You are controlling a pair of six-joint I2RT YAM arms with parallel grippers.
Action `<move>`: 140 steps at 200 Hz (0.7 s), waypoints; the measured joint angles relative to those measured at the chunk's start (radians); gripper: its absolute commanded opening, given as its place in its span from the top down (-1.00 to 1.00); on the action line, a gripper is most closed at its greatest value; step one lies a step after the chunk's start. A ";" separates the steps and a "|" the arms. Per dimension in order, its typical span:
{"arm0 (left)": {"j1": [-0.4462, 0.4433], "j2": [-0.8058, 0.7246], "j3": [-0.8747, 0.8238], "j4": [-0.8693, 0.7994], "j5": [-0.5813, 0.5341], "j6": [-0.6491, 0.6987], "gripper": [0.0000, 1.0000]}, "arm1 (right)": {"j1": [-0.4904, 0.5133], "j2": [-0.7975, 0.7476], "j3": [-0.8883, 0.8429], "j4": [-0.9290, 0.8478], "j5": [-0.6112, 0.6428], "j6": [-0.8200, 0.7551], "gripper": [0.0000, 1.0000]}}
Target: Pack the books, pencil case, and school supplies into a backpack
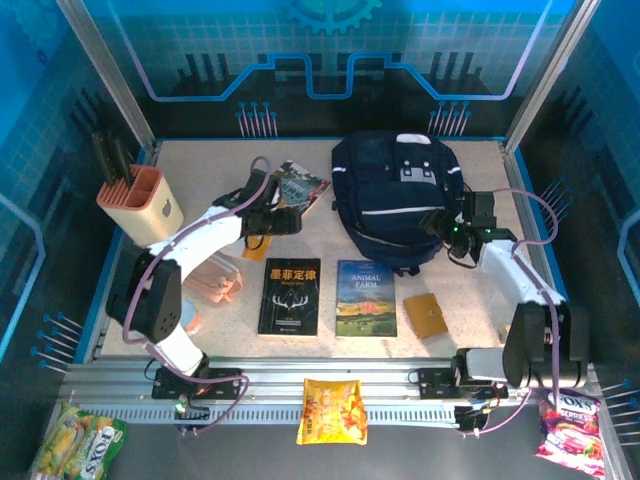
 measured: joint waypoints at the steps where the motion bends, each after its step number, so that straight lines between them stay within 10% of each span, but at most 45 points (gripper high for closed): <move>1: 0.002 -0.006 -0.008 -0.001 0.000 0.000 -0.93 | 0.005 -0.007 0.000 -0.006 0.006 0.000 -0.48; 60: 0.014 -0.208 -0.260 -0.026 0.035 -0.117 -0.90 | 0.377 -0.069 0.066 -0.128 0.153 -0.013 -0.43; 140: 0.033 -0.259 -0.431 0.035 0.189 -0.216 -0.43 | 0.758 0.328 0.247 -0.069 0.105 0.058 -0.09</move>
